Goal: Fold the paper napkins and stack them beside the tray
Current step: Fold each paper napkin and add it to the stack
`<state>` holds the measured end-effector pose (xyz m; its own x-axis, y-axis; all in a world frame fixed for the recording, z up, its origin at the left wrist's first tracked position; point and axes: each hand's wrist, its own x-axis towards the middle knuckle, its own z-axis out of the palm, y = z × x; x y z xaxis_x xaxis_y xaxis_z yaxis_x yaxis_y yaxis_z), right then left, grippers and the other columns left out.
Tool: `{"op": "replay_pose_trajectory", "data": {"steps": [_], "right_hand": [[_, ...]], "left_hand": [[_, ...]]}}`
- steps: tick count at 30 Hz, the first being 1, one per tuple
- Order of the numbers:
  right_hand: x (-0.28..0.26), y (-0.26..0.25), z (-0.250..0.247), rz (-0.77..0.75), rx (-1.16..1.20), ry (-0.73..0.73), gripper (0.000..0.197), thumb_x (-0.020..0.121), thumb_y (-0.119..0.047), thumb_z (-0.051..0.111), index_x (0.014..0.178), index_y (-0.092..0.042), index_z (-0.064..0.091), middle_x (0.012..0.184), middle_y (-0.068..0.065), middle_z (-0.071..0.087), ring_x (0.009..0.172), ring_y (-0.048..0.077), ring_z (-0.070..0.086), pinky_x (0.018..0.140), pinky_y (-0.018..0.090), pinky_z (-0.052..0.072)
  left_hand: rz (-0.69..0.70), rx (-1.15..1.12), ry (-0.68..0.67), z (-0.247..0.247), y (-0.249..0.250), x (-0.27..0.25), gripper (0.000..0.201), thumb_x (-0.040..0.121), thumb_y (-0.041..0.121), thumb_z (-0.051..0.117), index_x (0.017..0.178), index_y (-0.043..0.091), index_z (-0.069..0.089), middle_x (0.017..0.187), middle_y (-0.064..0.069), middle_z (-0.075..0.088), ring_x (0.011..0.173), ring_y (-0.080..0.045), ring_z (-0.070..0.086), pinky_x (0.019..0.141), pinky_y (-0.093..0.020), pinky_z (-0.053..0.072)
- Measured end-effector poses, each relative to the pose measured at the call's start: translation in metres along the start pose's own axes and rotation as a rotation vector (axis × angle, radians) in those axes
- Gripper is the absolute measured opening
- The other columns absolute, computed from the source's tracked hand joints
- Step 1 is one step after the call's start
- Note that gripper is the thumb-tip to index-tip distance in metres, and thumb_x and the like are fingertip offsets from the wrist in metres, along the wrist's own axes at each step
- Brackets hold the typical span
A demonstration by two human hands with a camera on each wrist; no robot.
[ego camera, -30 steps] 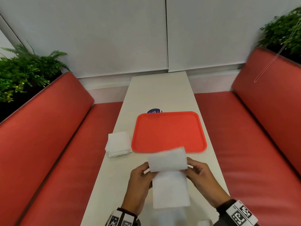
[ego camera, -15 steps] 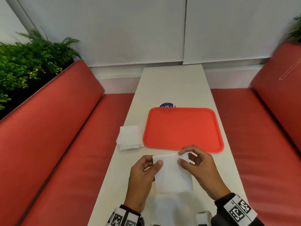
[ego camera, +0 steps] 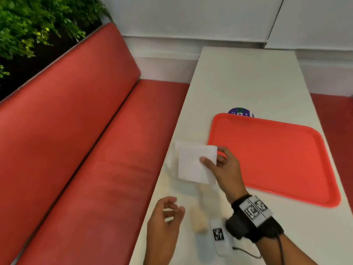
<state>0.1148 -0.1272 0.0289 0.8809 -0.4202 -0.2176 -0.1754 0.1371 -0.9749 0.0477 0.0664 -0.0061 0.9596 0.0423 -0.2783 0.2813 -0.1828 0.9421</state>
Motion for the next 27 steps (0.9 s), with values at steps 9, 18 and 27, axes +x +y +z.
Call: {"op": "replay_pose_trajectory", "data": {"steps": [9, 18, 27], "right_hand": [[0.064, 0.05, 0.046, -0.103, -0.412, 0.093, 0.046, 0.082, -0.013, 0.078, 0.121, -0.023, 0.057, 0.102, -0.003, 0.069, 0.089, 0.014, 0.066, 0.076, 0.024, 0.055], [0.068, 0.065, 0.052, -0.634, -1.197, 0.047, 0.044, 0.081, -0.007, 0.071, 0.121, -0.021, 0.064, 0.134, 0.005, 0.058, 0.113, 0.027, 0.056, 0.091, 0.038, 0.05], [0.077, 0.078, 0.052, -0.49, -1.332, -0.098, 0.04, 0.085, -0.012, 0.065, 0.124, -0.022, 0.063, 0.133, 0.0, 0.064, 0.112, 0.024, 0.061, 0.092, 0.038, 0.052]], "left_hand": [[0.802, 0.956, -0.195, -0.005, 0.024, 0.102, 0.047, 0.1, 0.033, 0.045, 0.146, 0.026, 0.047, 0.155, 0.005, 0.041, 0.147, -0.016, 0.032, 0.118, -0.032, 0.03], [0.693, 1.354, -0.406, 0.01, 0.014, 0.188, 0.055, 0.105, 0.048, 0.021, 0.155, 0.03, 0.034, 0.164, 0.001, 0.032, 0.154, -0.028, 0.024, 0.119, -0.058, 0.029], [0.587, 1.276, -0.424, 0.01, 0.009, 0.191, 0.059, 0.102, 0.053, 0.013, 0.159, 0.04, 0.015, 0.17, 0.003, 0.007, 0.157, -0.028, 0.006, 0.123, -0.061, 0.01]]}}
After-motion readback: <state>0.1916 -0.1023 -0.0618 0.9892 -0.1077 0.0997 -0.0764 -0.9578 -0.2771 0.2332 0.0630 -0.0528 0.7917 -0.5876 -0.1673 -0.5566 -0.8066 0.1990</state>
